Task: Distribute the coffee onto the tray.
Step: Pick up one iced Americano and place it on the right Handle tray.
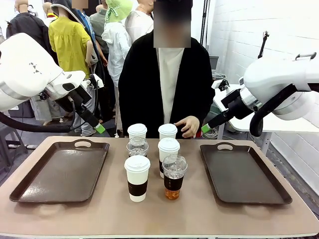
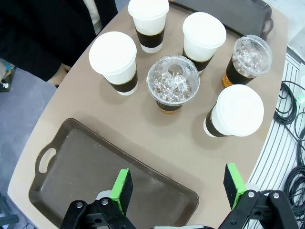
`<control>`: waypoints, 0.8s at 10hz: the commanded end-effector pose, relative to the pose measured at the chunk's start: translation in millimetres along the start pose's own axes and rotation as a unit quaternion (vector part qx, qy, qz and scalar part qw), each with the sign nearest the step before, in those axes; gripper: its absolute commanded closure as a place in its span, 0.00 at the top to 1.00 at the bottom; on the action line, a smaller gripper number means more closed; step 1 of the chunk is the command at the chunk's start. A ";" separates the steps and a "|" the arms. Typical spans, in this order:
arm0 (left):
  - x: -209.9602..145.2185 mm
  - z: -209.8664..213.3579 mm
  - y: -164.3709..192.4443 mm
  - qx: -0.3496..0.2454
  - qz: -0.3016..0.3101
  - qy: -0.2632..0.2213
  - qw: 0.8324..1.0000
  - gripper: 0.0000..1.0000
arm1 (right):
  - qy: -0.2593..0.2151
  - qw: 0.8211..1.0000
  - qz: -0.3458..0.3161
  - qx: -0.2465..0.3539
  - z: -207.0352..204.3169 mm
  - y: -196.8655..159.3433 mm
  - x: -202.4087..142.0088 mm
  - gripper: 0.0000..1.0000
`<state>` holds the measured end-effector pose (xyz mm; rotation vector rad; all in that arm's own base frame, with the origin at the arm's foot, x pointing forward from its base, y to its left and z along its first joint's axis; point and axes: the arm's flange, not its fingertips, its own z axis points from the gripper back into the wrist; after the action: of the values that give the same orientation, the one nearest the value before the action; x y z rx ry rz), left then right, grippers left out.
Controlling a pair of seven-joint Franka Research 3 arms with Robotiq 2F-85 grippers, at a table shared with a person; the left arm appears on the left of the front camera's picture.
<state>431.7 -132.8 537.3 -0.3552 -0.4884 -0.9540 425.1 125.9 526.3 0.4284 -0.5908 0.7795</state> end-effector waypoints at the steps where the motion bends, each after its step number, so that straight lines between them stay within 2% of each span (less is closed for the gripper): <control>1: -2.2 0.3 1.6 -0.006 -0.002 0.000 1.000 1.00 | -0.005 1.000 0.006 0.009 1.1 -1.5 -0.3 1.00; 8: -2.2 0.3 1.6 -0.006 -0.002 0.000 1.000 1.00 | -0.005 1.000 0.006 0.009 1.1 -1.5 -0.3 1.00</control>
<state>431.7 -132.8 537.3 -0.3553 -0.4882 -0.9541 425.0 126.1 526.3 0.4282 -0.5905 0.7802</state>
